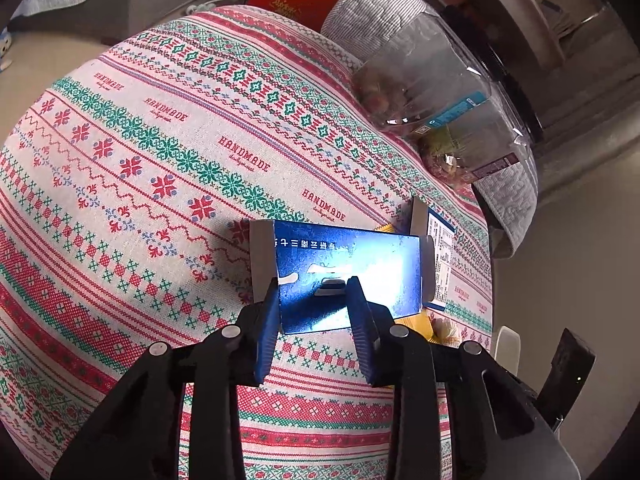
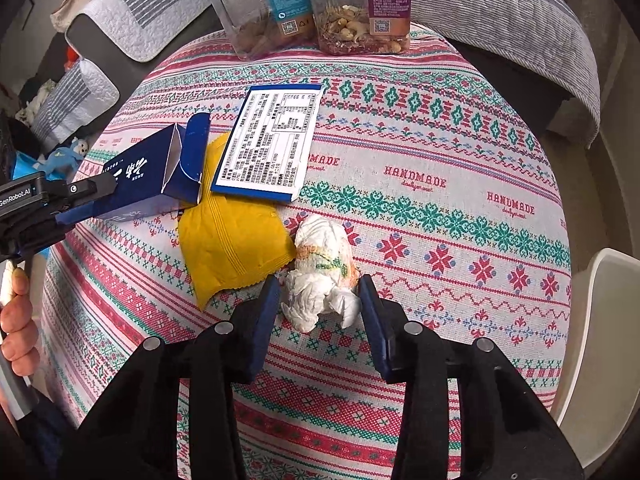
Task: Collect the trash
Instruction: 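Grasp the blue box with the left tool while the right tool grasps the wrapped tissue, then carry blue box and tissue over the white bin and release both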
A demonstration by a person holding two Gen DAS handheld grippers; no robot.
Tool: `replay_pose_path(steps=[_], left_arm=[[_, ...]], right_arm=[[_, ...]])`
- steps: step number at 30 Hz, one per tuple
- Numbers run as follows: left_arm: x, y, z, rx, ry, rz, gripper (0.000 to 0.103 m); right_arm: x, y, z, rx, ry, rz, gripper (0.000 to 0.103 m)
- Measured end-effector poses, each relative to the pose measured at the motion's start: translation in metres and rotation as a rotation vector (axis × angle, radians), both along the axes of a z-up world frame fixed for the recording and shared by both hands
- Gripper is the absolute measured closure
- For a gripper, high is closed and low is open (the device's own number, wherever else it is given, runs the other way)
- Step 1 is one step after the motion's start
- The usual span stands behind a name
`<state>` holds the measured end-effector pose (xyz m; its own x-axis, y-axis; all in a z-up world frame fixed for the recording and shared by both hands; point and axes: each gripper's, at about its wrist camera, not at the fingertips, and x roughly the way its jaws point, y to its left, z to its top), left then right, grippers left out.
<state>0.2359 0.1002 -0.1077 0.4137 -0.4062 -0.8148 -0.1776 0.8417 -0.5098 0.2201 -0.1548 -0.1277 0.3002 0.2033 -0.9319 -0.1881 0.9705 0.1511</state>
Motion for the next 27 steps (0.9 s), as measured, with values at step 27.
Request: replay_pose_path(steps=[27], left_arm=[[-0.041,0.013,0.06,-0.077,-0.141,0.008,0.102]], right_arm=[[-0.031,-0.009,0.041,0.018,-0.061,0.0,0.077]])
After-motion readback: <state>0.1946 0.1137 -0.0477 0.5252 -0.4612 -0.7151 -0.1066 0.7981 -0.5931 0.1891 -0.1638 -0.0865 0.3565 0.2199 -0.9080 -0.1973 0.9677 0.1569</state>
